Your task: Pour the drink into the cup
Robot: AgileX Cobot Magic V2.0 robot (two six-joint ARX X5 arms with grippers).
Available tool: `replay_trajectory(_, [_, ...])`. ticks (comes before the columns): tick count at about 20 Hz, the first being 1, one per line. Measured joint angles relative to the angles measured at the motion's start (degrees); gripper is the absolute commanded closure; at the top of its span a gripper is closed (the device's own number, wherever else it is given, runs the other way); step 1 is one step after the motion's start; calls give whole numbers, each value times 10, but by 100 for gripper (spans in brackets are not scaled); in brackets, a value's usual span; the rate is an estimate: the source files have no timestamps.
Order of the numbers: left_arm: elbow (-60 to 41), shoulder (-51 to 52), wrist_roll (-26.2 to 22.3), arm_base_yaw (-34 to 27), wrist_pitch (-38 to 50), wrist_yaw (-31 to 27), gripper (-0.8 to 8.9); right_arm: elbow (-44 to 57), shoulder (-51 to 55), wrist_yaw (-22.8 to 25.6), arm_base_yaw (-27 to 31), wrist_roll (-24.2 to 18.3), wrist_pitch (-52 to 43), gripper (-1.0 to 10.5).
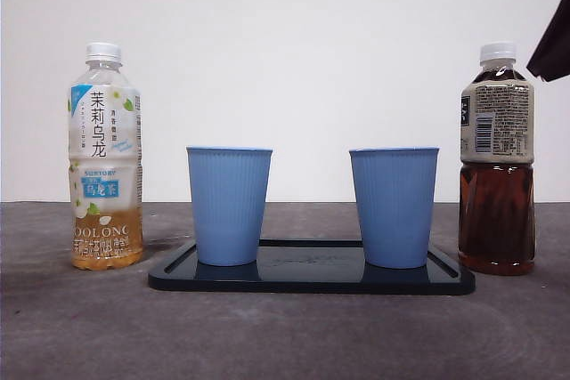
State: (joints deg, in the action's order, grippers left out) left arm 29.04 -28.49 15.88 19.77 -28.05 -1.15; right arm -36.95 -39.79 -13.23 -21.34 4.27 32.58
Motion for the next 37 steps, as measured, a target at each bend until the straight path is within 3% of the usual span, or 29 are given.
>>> replay_trajectory(16, [0,7,-2,0,0,0,807,0,0,-1,0,0,0,940])
replay_trajectory(19, [0,58,-65,-23,21,0,807,0,0,-1,0,0,0,940])
replay_trajectory(23, [-26,148,-178,-107,121,0,807,0,0,-2,0,0,0,940])
replay_trajectory(26, [-89,202,-232,-161,167,-1,807,0,0,-2,0,0,0,940])
replay_trajectory(30, [-172,259,-244,-193,170,-1,807,0,0,-2,0,0,0,940])
replay_trajectory(37, [-243,282,-245,-196,161,-1,807,0,0,-2,0,0,0,940])
